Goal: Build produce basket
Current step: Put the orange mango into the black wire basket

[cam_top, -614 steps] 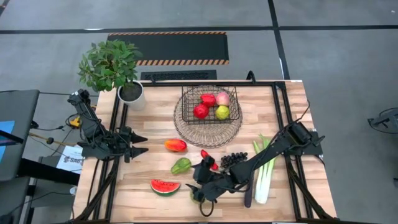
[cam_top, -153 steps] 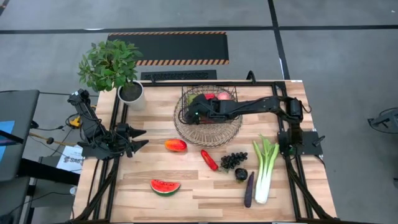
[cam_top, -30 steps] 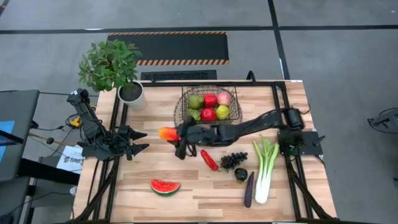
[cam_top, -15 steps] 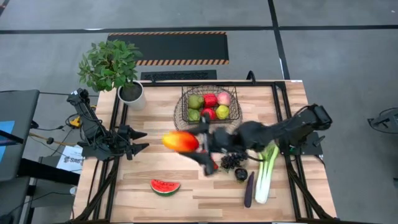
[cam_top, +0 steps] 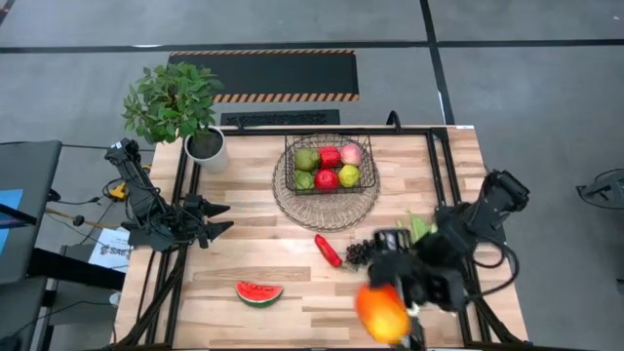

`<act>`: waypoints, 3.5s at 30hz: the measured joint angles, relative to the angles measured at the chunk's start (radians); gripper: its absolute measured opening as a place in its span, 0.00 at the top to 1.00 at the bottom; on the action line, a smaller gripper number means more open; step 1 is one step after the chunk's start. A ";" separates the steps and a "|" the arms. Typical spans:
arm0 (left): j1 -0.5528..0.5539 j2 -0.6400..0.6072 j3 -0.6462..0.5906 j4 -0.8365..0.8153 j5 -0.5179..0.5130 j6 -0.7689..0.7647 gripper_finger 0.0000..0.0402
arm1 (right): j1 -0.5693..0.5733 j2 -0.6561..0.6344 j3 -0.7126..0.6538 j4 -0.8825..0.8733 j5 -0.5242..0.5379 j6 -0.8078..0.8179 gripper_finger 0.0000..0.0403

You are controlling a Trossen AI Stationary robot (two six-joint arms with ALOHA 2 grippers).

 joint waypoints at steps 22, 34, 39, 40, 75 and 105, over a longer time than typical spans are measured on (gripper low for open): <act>0.000 0.000 0.000 0.000 -0.001 0.003 0.15 | 0.129 -0.033 0.138 -0.636 0.434 0.156 0.33; 0.000 0.000 0.000 0.000 -0.005 -0.005 0.15 | 0.077 -0.026 0.271 -1.097 0.755 0.268 0.33; 0.000 0.000 0.000 0.000 -0.005 -0.006 0.15 | 0.052 -0.026 0.272 -1.211 0.922 0.231 0.33; 0.000 0.000 0.000 0.000 -0.005 -0.006 0.15 | 0.046 -0.026 0.272 -1.237 0.951 0.231 0.33; 0.000 0.000 0.000 -0.001 -0.004 0.004 0.15 | -0.048 -0.008 0.273 -1.624 1.205 -0.229 0.33; 0.000 0.000 0.001 -0.004 -0.002 0.002 0.15 | -0.075 0.154 0.271 -1.561 1.206 -0.754 0.33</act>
